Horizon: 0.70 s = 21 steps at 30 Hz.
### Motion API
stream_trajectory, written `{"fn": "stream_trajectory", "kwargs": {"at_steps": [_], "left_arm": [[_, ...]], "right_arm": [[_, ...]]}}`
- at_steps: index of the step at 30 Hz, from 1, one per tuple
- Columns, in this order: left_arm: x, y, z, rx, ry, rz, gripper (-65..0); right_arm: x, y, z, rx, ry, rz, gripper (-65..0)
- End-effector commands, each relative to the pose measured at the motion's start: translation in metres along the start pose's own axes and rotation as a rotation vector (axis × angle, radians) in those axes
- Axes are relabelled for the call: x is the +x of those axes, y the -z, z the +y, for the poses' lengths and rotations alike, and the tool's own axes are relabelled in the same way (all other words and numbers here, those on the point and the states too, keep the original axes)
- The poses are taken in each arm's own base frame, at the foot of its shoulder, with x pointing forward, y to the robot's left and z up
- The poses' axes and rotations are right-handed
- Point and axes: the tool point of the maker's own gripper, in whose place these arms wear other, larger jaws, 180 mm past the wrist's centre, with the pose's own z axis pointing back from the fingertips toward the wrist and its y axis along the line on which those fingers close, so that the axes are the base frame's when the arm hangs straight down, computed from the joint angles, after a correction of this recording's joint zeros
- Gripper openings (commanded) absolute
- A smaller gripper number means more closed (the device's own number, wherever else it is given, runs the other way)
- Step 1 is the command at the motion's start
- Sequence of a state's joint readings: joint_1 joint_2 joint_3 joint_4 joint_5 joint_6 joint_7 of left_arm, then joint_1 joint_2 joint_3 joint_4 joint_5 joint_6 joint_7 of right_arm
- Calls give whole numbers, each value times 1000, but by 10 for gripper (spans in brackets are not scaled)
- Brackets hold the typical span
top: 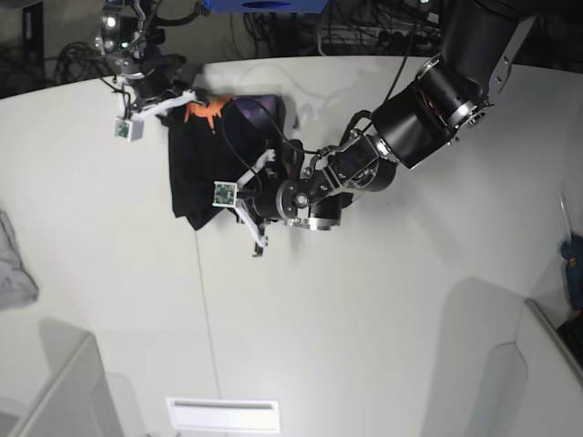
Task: Fold the T-shirt properly
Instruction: 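Flip the bundle over with the left gripper toward the right gripper, then lay the flipped bundle flat and open both grippers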
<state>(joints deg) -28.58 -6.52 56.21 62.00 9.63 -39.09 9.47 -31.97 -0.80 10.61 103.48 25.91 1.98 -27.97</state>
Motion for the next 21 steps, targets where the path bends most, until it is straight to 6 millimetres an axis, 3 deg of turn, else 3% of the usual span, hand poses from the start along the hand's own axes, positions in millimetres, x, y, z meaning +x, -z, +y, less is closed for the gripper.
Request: {"fn": "stream_trajectory", "kwargs": {"at_steps": [1,10,18,21], "left_arm": [[-28,-3,0,-10,38,131,-650],[-7,-14,20,47,113,159,-629],[30,-23,31,95,164,79,-137],[44,-29,38,114,186,47,-38]], "right_arm": [[5,-2,2,9,-3,-16,-650],[5,-2,2,9,-3,-16,-650],[4,-3,2,8,-3,-13,-650],[3,-3,2,8,-1,-12,-650]]}}
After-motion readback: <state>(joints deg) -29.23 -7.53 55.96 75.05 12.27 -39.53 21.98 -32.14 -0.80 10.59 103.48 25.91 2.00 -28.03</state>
